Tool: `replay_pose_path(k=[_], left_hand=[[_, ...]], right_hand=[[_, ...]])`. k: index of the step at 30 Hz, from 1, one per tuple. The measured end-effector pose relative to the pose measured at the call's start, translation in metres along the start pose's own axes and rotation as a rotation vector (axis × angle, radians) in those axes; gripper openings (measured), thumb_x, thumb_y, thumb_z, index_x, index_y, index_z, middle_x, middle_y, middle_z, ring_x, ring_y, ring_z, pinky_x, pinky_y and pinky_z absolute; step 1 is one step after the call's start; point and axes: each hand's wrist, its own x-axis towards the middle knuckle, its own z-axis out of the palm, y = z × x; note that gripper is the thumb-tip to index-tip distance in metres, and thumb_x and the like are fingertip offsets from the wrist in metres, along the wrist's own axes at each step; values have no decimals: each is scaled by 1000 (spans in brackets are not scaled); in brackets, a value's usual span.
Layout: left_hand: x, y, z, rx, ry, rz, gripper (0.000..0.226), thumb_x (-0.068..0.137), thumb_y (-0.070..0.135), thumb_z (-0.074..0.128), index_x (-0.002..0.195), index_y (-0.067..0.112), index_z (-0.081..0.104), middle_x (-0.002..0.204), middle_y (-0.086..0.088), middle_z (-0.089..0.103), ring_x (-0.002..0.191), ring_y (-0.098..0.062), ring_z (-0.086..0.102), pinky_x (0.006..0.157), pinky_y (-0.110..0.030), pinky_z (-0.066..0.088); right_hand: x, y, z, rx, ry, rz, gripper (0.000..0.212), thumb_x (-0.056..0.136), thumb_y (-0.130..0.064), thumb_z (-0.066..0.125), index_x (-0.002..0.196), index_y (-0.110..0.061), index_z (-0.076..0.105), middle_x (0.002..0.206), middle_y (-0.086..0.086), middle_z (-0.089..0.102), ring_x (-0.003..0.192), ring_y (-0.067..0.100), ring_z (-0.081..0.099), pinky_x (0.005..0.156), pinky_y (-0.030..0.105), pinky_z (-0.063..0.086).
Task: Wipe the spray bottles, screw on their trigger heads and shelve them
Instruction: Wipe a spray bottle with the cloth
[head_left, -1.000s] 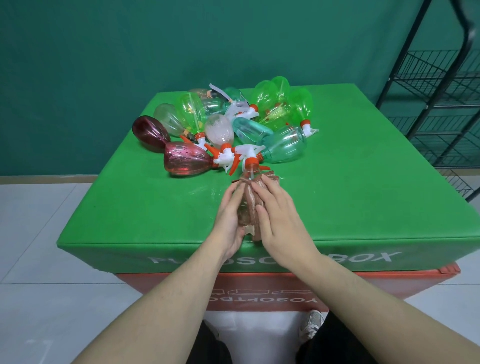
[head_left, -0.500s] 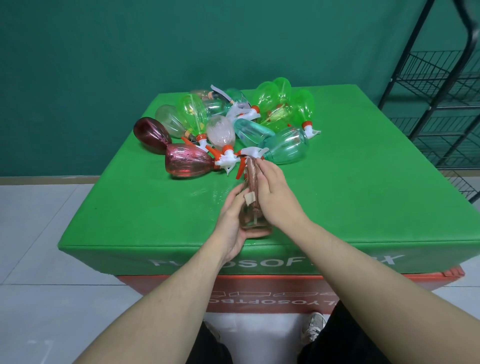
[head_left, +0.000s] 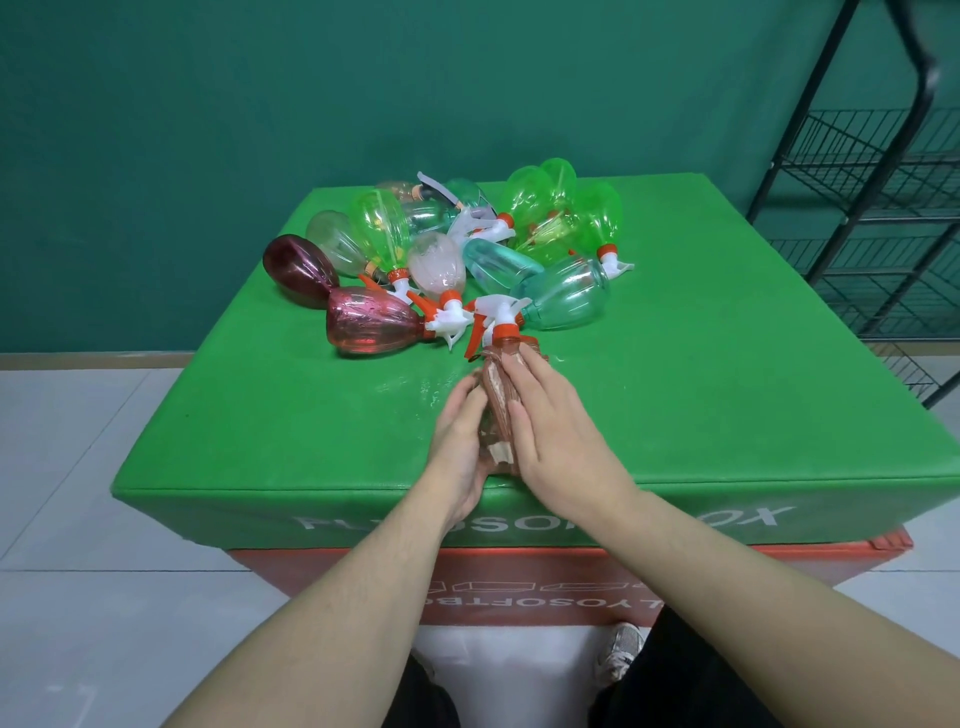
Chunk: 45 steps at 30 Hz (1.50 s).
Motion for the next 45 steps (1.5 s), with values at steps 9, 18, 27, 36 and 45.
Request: replay_pose_path(k=[9, 18, 27, 36, 45], left_hand=[[3, 1, -4, -36, 8, -63, 84, 75, 61, 69, 144, 15, 55, 132, -16, 69, 124, -36, 65, 100, -48, 53], [2, 4, -3, -7, -64, -34, 52, 99, 53, 56, 143, 25, 57, 132, -8, 70, 110, -22, 71, 75, -39, 61], [-6, 10, -3, -26, -132, -92, 33, 105, 45, 47, 136, 39, 55, 124, -7, 73, 103, -31, 73, 76, -59, 60], [-7, 8, 2, -35, -82, -55, 39, 106, 46, 46, 143, 36, 49, 126, 2, 73, 100, -24, 76, 76, -58, 61], [0, 2, 1, -51, 55, -22, 50, 104, 52, 51, 145, 23, 54, 133, -6, 70, 120, -22, 69, 84, -37, 60]], right_hand=[[-26, 2, 11, 63, -10, -7, 53, 106, -33, 32, 157, -23, 30, 167, -2, 19, 156, 18, 9, 123, 53, 22], [3, -4, 2, 165, 34, 28, 50, 106, -23, 29, 154, -12, 36, 163, 4, 27, 154, 14, 14, 127, 34, 10], [46, 0, -6, 229, 33, 231, 44, 109, -21, 31, 151, -14, 43, 160, 5, 30, 145, 22, 29, 122, 28, 17], [42, -1, -1, 249, -42, 173, 48, 108, -30, 32, 154, -18, 40, 164, 0, 29, 151, 9, 23, 124, 27, 17], [4, -3, 8, -5, -26, 36, 59, 104, -40, 22, 156, -15, 34, 163, 5, 29, 150, 22, 26, 122, 42, 25]])
